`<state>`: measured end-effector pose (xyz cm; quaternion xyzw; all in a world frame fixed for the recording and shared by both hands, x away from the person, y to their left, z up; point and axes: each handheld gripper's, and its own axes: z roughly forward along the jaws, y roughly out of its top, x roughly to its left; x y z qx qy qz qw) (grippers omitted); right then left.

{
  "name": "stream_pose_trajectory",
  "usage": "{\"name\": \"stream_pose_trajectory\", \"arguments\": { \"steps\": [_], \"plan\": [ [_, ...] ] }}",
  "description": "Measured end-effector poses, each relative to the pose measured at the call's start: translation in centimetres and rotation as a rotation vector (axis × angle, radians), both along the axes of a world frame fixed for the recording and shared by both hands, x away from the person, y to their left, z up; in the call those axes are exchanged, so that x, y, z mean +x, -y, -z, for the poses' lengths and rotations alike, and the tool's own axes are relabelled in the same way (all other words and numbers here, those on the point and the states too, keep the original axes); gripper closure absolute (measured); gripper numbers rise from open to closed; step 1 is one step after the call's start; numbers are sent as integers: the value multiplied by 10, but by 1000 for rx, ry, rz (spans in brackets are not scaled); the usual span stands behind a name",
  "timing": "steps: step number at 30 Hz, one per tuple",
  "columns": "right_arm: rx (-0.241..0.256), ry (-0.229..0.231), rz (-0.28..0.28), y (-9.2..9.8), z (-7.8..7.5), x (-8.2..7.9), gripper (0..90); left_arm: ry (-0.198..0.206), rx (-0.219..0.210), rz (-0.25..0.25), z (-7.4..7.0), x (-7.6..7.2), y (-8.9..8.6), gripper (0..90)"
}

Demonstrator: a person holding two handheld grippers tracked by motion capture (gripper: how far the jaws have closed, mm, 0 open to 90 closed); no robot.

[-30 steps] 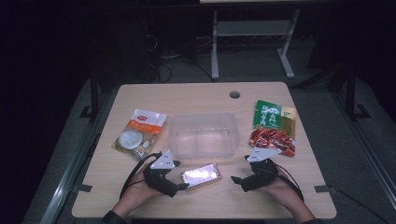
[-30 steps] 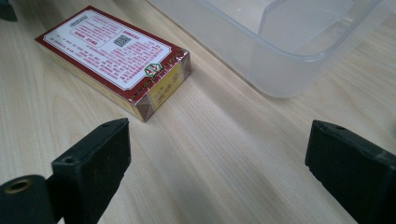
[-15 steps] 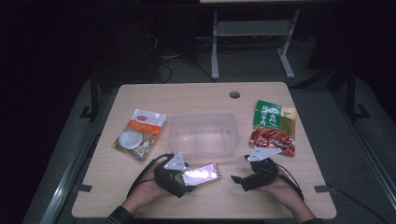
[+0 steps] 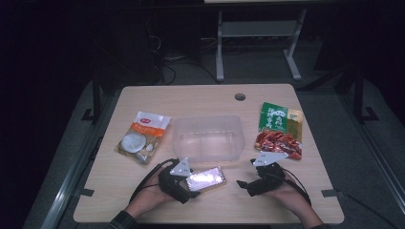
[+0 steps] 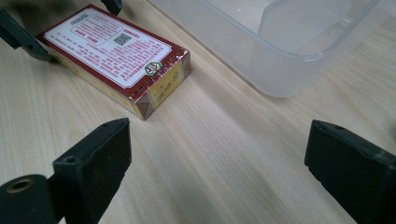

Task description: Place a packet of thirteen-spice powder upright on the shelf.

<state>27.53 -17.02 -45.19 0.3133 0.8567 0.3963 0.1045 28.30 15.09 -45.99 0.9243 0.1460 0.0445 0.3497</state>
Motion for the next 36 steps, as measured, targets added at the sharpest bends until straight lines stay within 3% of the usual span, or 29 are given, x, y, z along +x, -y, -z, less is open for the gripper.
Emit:
{"name": "stream_pose_trajectory", "arguments": {
  "steps": [9, 16, 26, 32, 36],
  "plan": [
    [-2, 4, -4, 0, 0, 0, 68, -29, 7, 0, 2, 0, -2, 243],
    [-1, 2, -1, 0, 0, 0, 68, -16, 9, 1, 4, -2, -1, 307],
    [-1, 10, -6, 1, 0, 0, 68, -24, 17, 24, 0, -1, -1, 319],
    [2, 11, -3, 1, -1, 0, 68, -34, -29, 21, -7, 0, -8, 320],
    [0, 11, -2, 1, -1, 0, 68, -41, -35, 22, -11, 1, -13, 320]
  ]
}}
